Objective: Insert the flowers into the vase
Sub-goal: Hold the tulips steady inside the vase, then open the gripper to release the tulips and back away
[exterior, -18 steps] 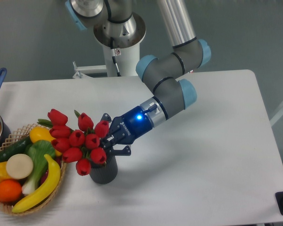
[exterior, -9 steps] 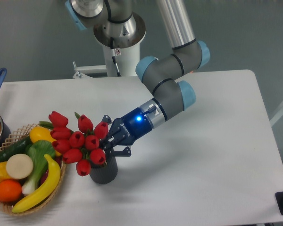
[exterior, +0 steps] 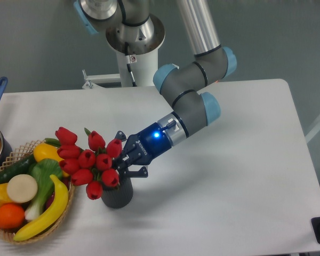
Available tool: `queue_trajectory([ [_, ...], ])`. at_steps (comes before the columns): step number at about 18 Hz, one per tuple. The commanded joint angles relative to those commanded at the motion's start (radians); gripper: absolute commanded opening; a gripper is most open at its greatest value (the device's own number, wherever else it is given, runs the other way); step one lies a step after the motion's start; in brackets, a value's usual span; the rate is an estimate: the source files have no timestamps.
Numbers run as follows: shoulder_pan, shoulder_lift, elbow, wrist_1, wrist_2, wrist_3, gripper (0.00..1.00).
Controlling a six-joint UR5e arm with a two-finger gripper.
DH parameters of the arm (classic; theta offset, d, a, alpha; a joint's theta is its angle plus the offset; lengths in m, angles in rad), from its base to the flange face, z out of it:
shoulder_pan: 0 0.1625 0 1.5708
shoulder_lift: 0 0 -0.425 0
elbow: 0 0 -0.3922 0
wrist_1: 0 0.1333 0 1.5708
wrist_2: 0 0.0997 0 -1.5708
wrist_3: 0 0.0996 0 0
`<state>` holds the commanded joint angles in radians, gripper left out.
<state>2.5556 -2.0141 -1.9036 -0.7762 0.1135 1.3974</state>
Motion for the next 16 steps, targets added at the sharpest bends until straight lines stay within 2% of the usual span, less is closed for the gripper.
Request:
queue_trajectory([
  [16,0.002,0.0,-0.02,0.003,0.0,0.014,0.2],
])
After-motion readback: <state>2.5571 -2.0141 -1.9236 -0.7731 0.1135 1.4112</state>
